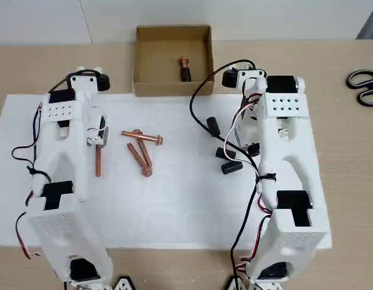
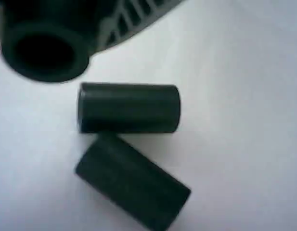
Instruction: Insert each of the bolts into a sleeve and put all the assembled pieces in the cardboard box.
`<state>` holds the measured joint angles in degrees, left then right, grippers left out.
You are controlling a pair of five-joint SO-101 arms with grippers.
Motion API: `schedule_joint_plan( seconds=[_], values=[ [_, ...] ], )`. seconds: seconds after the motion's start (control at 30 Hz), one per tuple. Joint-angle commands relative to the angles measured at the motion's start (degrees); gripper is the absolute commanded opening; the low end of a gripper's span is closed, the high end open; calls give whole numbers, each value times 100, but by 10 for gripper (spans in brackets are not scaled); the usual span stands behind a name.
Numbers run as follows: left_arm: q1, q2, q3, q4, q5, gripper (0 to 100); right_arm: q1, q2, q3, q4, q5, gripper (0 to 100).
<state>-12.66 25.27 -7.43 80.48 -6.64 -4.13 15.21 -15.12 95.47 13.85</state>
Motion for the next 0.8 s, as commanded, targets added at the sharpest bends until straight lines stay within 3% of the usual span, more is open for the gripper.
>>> schedule_joint_plan(
  seconds=[0.0, 0.57, 0.77],
  values=[
    [-18, -53, 110, -246, 35, 90, -4, -347, -35, -48, 18, 3],
    [-44, 712, -75, -484, 202, 85, -13, -347, -35, -22, 18, 3],
    [-18, 703, -84, -484, 378, 6, 13, -347, -35, -13, 18, 3]
  ],
)
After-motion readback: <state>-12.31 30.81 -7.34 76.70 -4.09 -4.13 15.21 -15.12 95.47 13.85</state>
